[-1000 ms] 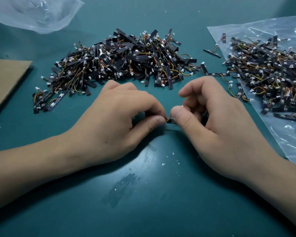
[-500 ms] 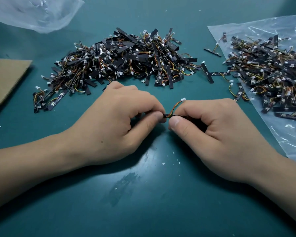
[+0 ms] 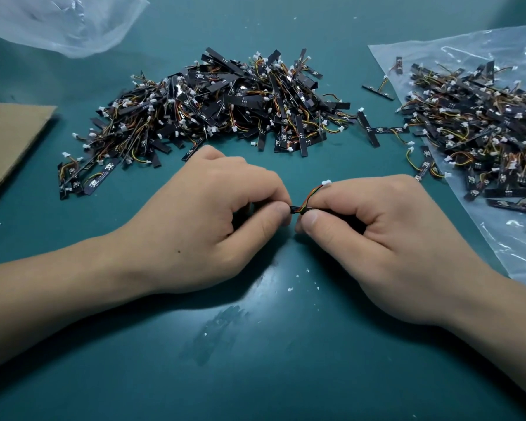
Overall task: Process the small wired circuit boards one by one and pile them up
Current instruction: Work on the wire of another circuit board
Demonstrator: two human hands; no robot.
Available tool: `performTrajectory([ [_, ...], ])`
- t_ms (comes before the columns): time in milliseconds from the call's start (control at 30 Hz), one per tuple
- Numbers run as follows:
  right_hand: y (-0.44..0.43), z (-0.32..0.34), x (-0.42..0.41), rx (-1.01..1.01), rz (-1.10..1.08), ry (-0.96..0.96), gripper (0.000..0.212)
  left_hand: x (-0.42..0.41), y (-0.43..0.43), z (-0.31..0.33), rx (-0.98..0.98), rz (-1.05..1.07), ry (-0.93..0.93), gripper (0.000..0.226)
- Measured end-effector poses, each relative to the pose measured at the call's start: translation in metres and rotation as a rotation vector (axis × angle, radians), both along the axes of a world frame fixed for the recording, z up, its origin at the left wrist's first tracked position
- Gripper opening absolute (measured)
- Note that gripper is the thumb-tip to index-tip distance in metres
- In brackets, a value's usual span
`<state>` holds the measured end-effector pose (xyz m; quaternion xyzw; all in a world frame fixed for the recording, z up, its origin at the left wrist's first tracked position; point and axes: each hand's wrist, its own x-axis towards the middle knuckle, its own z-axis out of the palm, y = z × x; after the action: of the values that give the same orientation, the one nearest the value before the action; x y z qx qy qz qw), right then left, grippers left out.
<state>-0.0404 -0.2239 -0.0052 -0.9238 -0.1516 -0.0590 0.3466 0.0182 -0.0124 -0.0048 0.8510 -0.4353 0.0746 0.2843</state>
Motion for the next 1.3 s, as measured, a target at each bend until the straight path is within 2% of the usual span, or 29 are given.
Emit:
performTrajectory([
  [533,0.0009,0.0005,0.0,-0.001,0.022,-0.007,0.02,-0.0001,0.0006,0.0013,-0.013,-0.039,0.007,0.019],
  [1300,0.0003,0.0017,0.0007,-0.022,0.049,-0.008,0.025,-0.0004,0.0013,0.0022,-0.019,-0.043,0.018,0.021],
])
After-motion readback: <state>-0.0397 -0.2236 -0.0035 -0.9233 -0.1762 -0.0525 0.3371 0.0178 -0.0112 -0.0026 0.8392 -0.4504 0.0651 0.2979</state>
